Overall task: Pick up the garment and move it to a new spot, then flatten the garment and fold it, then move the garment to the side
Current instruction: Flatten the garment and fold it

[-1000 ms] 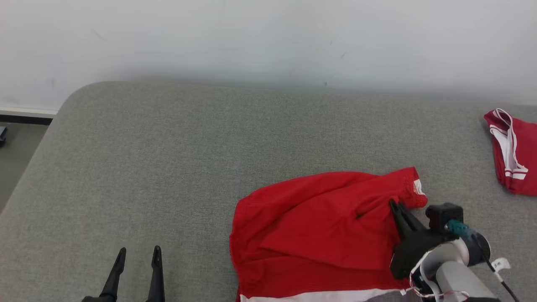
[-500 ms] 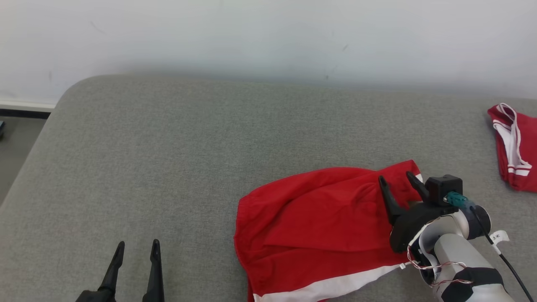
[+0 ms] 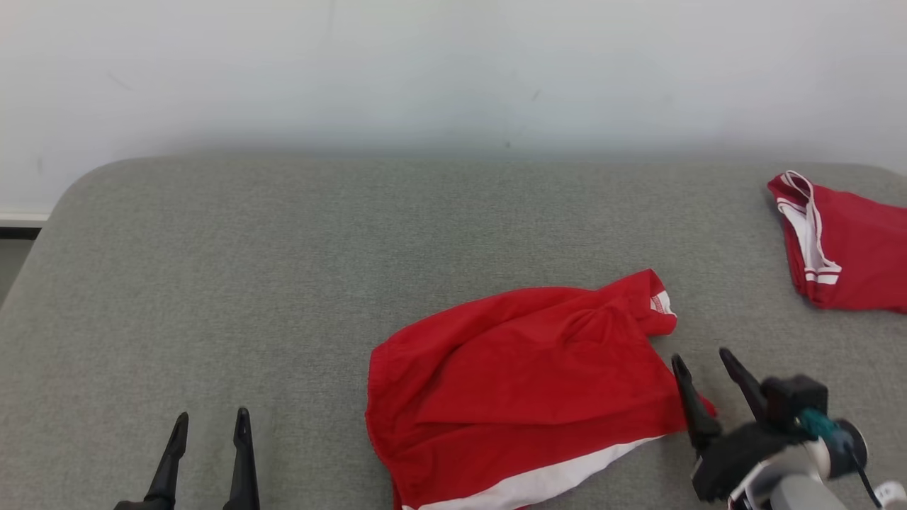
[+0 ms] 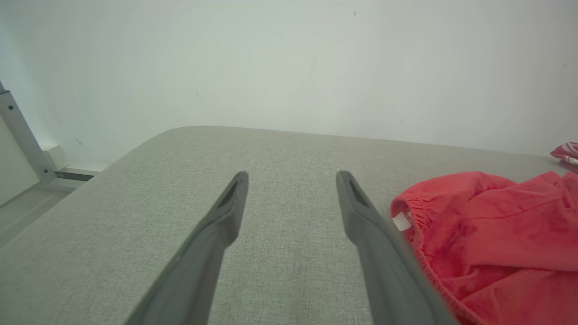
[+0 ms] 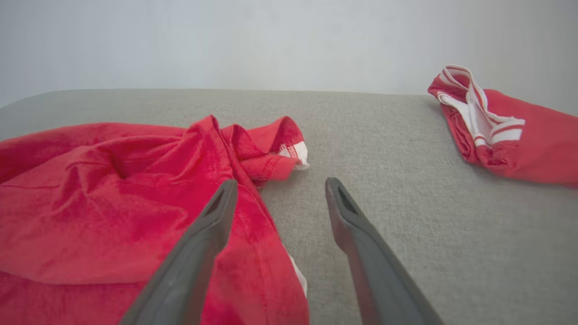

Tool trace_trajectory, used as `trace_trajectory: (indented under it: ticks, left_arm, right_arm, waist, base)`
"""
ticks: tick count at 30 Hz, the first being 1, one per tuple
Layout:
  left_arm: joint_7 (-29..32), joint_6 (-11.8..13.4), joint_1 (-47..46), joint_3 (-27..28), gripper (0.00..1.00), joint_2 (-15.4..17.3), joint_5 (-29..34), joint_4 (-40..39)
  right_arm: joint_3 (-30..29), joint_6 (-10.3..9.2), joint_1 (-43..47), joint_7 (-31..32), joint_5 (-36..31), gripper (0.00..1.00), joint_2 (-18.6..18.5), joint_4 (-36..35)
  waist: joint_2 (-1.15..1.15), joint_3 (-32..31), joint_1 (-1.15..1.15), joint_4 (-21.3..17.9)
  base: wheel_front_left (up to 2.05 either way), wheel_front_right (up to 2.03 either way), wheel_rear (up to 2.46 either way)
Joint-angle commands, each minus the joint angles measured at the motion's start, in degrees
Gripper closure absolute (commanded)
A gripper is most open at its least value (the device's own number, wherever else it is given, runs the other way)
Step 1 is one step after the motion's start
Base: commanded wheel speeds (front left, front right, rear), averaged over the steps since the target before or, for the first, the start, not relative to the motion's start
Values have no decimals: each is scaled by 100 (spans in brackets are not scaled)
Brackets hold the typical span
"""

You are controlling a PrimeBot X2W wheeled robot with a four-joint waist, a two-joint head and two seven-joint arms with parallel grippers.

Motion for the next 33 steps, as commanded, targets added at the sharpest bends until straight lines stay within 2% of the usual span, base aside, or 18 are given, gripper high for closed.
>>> trace_trajectory:
  ticks: [1,9,17,18,19,20,27,33]
  left_arm:
    - [-17,10,69,14,0,-11,80,-54]
    - [-16,43,33,36,0,-11,87,-107]
    - [-17,21,-29,-8,0,-12,111,-41]
    - [-16,21,-29,-18,0,-12,108,-34]
    - [-16,18,-21,-21,0,-11,107,-27]
    - [-16,22,-2,-27,0,-12,106,-29]
    - [-16,20,174,24,0,-12,105,-5]
    - [-17,5,207,-5,0,-13,65,45]
  right_arm:
    - [-49,-16,240,-11,0,0,-14,-171]
    - [-295,-16,911,393,-116,0,149,-923]
    - [-254,-16,811,825,-143,0,184,-768]
    - [-223,-16,791,897,-154,38,164,-695]
    - [-199,-16,765,915,-153,83,153,-652]
    - [-165,-16,730,891,-147,100,146,-635]
    - [-3,-16,848,682,-43,100,123,-684]
    - [38,-16,1346,822,108,100,57,-1399]
  waist:
    - [0,8,0,-64]
    - [0,45,0,-149]
    - [0,39,0,-75]
    - [0,34,0,-59]
    - [0,30,0,-48]
    - [0,23,0,-42]
    - [0,-98,0,-165]
    - [0,-133,0,-399]
  base:
    - [0,0,0]
    - [0,0,0]
    - [0,0,0]
    - [0,0,0]
    - [0,0,0]
    - [0,0,0]
    - [0,0,0]
    - [0,0,0]
